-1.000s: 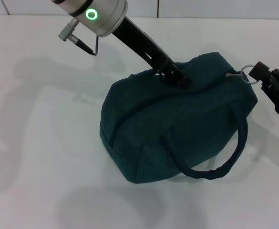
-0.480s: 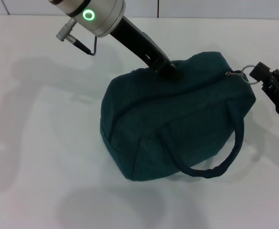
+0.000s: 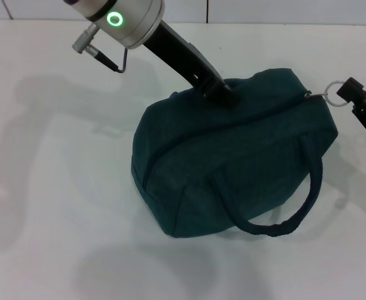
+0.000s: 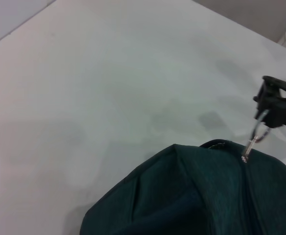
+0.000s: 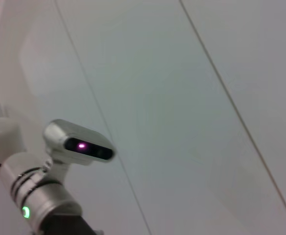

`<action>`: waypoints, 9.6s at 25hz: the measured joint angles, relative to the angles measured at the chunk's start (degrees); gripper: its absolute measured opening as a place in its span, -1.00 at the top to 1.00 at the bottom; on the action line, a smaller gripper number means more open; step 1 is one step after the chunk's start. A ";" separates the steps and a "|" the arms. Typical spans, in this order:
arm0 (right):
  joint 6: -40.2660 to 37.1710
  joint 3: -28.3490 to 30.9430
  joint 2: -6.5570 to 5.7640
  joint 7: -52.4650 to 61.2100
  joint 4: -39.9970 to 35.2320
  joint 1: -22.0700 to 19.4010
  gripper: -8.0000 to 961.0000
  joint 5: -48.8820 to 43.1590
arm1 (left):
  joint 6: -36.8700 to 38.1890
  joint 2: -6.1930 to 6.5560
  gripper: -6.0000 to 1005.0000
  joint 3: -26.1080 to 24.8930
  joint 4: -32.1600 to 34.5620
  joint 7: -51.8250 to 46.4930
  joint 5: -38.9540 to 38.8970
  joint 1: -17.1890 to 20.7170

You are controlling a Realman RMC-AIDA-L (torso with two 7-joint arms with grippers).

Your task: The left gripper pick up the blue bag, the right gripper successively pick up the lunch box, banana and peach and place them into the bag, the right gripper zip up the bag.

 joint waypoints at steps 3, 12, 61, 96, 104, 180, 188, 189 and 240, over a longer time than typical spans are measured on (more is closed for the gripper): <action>1.30 0.19 -0.01 -0.14 0.51 0.03 0.95 0.09 | 0.57 0.09 0.83 -0.05 0.35 0.00 -0.05 0.09; 5.67 0.10 -0.01 -0.25 0.77 0.41 0.95 0.15 | 2.31 0.41 0.82 -0.48 2.32 0.00 -1.14 0.86; 3.02 -0.25 0.08 -1.05 1.44 0.10 0.95 0.04 | -7.97 -2.23 0.05 2.45 6.50 8.22 -3.18 5.84; 2.39 0.16 0.05 -1.42 2.84 -0.10 0.95 0.08 | -4.16 -1.03 0.63 2.99 -1.21 0.96 2.37 -0.65; 5.80 0.26 -0.18 -1.62 2.86 -0.10 0.95 0.52 | -1.01 -0.65 0.79 2.75 1.14 1.45 1.95 0.56; 8.83 0.39 0.08 -2.27 4.38 -0.08 0.95 0.70 | -6.15 -2.15 0.61 7.31 -4.36 5.83 3.50 -6.44; 11.37 0.45 0.08 -2.27 4.44 0.07 0.95 0.72 | -3.85 -1.43 0.70 7.20 -1.33 6.03 -0.30 -4.36; 11.60 0.40 0.08 -2.27 4.44 0.11 0.95 0.72 | -3.66 -1.31 0.71 7.07 -1.33 6.03 -0.60 -4.27; 11.18 -4.28 -2.17 -1.16 5.64 -3.11 0.88 -0.10 | -1.05 -1.85 0.68 4.84 6.03 5.55 -4.10 1.84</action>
